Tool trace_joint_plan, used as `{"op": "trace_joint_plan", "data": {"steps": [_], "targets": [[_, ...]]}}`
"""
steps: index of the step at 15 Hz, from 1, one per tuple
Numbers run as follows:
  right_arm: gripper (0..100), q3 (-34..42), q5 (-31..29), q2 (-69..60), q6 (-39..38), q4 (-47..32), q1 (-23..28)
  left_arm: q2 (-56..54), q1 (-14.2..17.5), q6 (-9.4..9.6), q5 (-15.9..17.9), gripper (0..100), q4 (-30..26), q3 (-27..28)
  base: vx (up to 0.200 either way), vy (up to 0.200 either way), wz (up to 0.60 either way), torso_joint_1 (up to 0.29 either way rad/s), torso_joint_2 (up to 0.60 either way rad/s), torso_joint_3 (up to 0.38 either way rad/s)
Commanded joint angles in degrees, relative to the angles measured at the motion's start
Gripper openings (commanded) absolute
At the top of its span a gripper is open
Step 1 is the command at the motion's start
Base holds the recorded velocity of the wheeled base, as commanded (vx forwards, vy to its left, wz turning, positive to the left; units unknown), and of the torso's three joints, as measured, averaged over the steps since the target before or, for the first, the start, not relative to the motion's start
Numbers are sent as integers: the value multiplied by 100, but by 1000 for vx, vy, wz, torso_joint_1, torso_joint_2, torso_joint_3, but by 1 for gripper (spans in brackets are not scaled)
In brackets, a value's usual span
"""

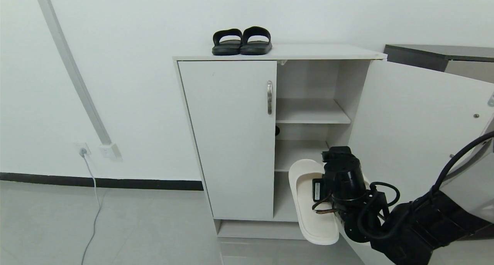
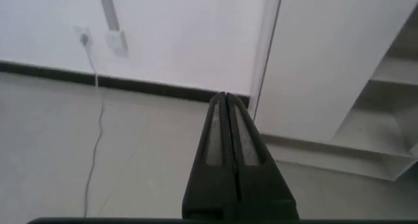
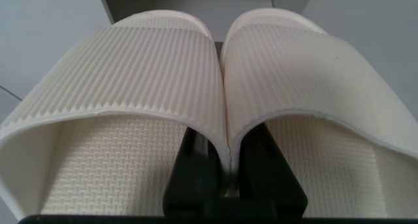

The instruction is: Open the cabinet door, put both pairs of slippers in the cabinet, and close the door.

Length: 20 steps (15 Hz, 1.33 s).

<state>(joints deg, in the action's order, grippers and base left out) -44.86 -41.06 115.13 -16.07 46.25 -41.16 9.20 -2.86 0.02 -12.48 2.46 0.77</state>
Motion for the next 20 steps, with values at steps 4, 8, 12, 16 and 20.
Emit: {"op": "trace_joint_plan", "data": {"steps": [4, 8, 12, 16, 20], "targets": [[0, 83, 10, -8, 42, 147, -68, -912, 286, 323, 1828, 0, -273, -59, 0, 0, 0, 0, 0, 0], [0, -40, 98, 89, 262, 411, -68, -920, 286, 226, 1767, 0, -255, -68, 0, 0, 0, 0, 0, 0], [0, -717, 239, 713, 227, 393, -50, -912, 286, 208, 1758, 0, -264, -68, 0, 0, 0, 0, 0, 0], [0, -673, 89, 748, 200, 402, -42, -912, 286, 200, 1758, 0, -264, -68, 100, 0, 0, 1, 4, -2], [0, -664, 72, 739, 192, 420, -33, -912, 286, 200, 1758, 0, -264, -68, 200, 0, 0, 4, 5, 1]]}}
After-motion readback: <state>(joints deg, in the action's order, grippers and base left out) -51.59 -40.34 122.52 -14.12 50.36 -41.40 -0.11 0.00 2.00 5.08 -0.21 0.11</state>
